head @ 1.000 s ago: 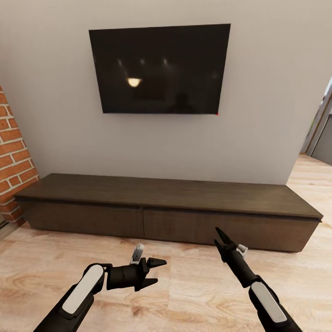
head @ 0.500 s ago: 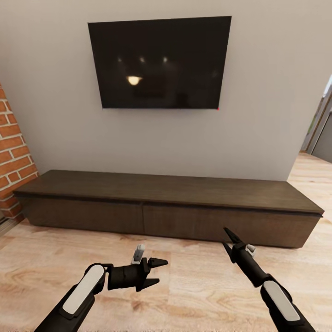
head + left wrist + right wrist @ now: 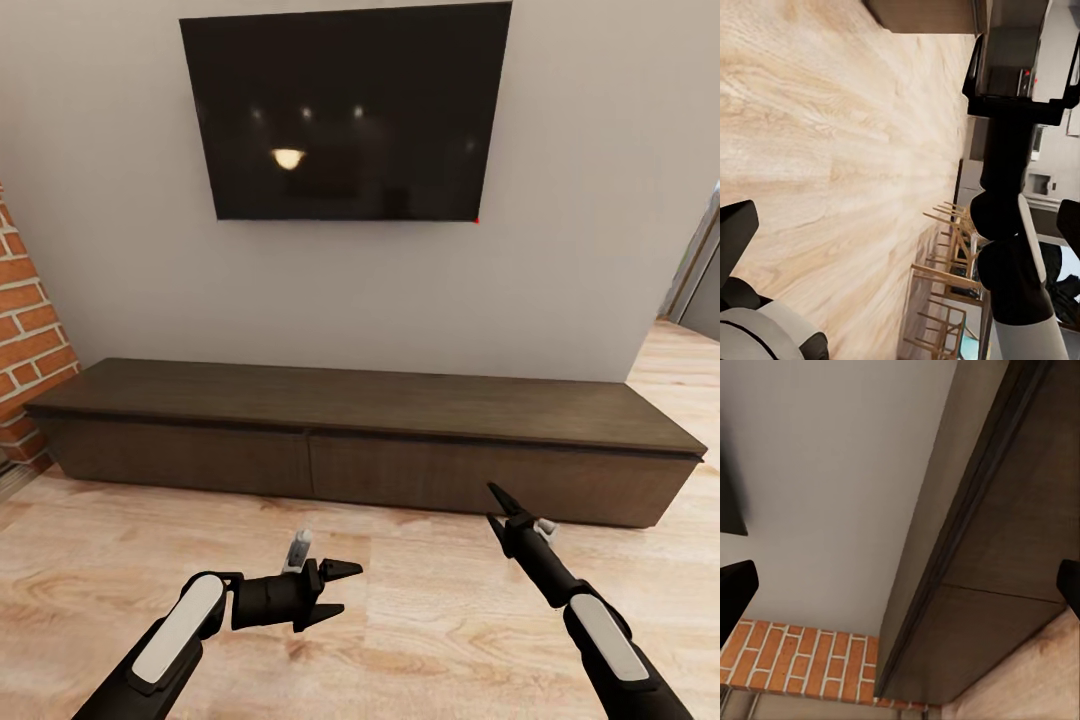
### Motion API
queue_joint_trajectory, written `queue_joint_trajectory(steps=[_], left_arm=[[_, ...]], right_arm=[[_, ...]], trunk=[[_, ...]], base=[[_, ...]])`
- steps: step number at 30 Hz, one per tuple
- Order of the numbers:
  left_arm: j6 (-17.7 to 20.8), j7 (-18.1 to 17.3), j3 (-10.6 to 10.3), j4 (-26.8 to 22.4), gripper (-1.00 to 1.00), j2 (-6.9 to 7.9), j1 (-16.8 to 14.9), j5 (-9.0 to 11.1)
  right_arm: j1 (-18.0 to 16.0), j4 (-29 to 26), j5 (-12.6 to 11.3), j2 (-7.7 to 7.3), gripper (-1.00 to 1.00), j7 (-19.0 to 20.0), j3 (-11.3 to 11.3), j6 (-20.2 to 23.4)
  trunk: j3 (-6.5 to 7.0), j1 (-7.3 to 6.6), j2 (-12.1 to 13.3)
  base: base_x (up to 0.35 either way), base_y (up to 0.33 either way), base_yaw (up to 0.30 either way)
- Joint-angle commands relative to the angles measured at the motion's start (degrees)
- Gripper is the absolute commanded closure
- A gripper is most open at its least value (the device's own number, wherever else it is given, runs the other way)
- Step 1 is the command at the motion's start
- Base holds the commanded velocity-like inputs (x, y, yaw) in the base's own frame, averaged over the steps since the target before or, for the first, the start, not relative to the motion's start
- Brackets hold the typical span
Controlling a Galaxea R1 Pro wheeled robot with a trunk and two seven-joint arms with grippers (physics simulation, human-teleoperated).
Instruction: Place each of the two pumpkins and all three candles from the living room inside a cabinet in the living room (use any cabinet), then make sure every cabinet is closed, and position the cauldron so it is next to a table in the living room.
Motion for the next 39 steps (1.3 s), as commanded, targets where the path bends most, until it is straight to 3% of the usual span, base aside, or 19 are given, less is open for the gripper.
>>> queue_joint_trajectory(steps=[1,20,32,33,39], left_arm=[[0.05,-0.29,-0.08,0.0,-1.0,0.04,-0.04,-0.22],[0.0,-0.29,-0.1,-0.13,-1.0,0.25,-0.08,-0.21],[-0.02,-0.29,-0.08,-0.17,-1.0,0.29,-0.06,-0.16],[-0.03,-0.29,-0.05,-0.17,-1.0,0.3,-0.06,-0.18],[-0.02,-0.29,0.0,-0.17,-1.0,0.31,-0.06,-0.21]], right_arm=[[-0.01,0.01,-0.53,0.01,-1.0,0.17,-0.1,0.52],[-0.82,-0.23,-0.78,-0.02,-1.0,1.36,0.08,-5.29],[-0.82,0.46,-0.52,-0.01,-1.0,0.3,0.17,-9.14],[-0.82,0.57,-0.53,-0.03,-1.0,0.2,0.1,-15.12],[-0.82,3.46,-0.83,-0.05,-1.0,-2.8,-0.07,-14.98]], trunk=[[-0.05,-0.01,-0.02],[-0.05,-0.01,-0.02],[-0.05,-0.01,-0.02],[-0.05,-0.01,-0.02],[-0.05,-0.01,-0.02]], base=[[0.0,0.0,0.0],[0.091,0.02,0.0],[0.036,0.015,0.0],[0.174,0.056,0.0],[0.082,0.022,0.0]])
